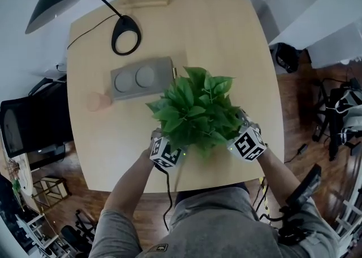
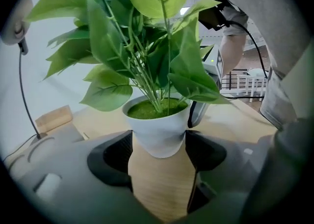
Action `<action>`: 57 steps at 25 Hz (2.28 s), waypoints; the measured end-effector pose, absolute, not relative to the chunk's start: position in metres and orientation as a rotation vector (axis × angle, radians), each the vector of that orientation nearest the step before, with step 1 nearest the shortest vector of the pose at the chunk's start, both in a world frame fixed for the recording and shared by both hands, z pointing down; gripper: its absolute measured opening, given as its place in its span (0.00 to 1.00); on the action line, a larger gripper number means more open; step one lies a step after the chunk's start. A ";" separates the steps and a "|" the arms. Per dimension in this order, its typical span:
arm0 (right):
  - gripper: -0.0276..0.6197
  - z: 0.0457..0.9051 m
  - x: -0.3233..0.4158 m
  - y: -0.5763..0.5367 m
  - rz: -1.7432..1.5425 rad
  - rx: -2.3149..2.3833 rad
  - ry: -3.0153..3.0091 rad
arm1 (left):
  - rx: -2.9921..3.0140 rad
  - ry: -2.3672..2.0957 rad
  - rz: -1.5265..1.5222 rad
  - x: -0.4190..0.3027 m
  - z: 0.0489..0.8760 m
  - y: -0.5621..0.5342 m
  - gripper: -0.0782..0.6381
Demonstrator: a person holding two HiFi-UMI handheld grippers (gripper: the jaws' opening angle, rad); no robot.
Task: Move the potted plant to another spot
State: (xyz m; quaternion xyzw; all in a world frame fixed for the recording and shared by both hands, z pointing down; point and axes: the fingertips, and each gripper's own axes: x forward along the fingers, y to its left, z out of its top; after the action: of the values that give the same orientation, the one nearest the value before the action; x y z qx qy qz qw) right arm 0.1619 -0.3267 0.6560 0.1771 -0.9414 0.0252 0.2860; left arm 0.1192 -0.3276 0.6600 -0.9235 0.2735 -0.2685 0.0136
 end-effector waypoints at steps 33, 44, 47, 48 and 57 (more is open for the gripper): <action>0.59 0.447 0.067 -0.328 -0.063 0.328 -2.716 | -2.774 1.164 -0.636 0.034 0.440 -0.321 0.58; 0.59 0.441 0.028 -0.302 -0.103 0.206 -2.734 | -2.736 1.314 -0.672 -0.004 0.435 -0.292 0.58; 0.59 0.446 0.013 -0.298 -0.107 0.199 -2.723 | -2.737 1.332 -0.674 -0.018 0.440 -0.287 0.58; 0.59 0.447 0.007 -0.297 -0.105 0.201 -2.723 | -2.735 1.329 -0.676 -0.024 0.441 -0.286 0.58; 0.59 0.456 -0.066 -0.284 -0.110 0.318 -2.683 | -2.782 1.217 -0.639 -0.098 0.451 -0.275 0.58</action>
State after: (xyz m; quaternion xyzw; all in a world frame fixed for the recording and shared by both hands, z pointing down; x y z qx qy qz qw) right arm -0.0655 -0.2837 0.4558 0.1149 -0.9686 -0.0399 0.2169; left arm -0.0977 -0.2750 0.4509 -0.8964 0.3921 -0.2059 0.0191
